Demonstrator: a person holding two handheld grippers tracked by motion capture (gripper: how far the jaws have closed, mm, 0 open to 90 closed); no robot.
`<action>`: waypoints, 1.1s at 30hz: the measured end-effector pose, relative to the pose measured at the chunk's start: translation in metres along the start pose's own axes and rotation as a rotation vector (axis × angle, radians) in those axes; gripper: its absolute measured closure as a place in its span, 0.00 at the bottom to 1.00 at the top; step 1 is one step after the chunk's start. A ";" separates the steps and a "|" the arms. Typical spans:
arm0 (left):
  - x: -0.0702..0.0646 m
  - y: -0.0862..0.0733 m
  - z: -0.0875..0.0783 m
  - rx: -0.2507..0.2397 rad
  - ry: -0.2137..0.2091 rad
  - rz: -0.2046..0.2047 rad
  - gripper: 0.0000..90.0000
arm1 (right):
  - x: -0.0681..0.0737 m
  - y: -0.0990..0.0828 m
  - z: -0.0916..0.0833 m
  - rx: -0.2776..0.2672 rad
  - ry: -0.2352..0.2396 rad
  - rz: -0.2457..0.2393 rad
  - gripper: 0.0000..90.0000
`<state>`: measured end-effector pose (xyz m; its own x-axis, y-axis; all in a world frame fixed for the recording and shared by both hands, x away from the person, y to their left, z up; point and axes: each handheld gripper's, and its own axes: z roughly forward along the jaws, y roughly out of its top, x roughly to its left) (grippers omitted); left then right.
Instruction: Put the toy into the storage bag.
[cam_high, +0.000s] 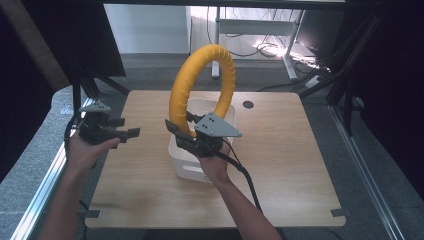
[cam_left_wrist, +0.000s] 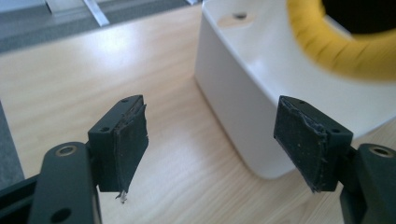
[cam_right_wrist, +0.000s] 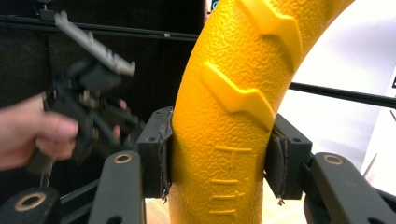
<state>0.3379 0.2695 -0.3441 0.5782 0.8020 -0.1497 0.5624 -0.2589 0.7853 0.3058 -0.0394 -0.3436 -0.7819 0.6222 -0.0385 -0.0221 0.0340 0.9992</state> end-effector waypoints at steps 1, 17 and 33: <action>-0.001 0.007 -0.003 -0.003 -0.003 0.008 0.29 | 0.000 -0.001 0.000 0.001 0.000 0.003 0.55; -0.022 0.073 -0.020 -0.022 -0.140 0.062 0.29 | 0.001 -0.010 0.002 0.003 -0.012 -0.004 0.55; -0.066 0.137 -0.036 -0.047 -0.214 0.138 0.25 | 0.002 -0.013 0.004 0.008 -0.017 -0.009 0.55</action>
<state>0.3551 0.2002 -0.2049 0.7619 0.6278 -0.1591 0.4447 -0.3285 0.8332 0.3070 -0.0355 -0.3565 -0.7710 0.6350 -0.0481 -0.0242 0.0464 0.9986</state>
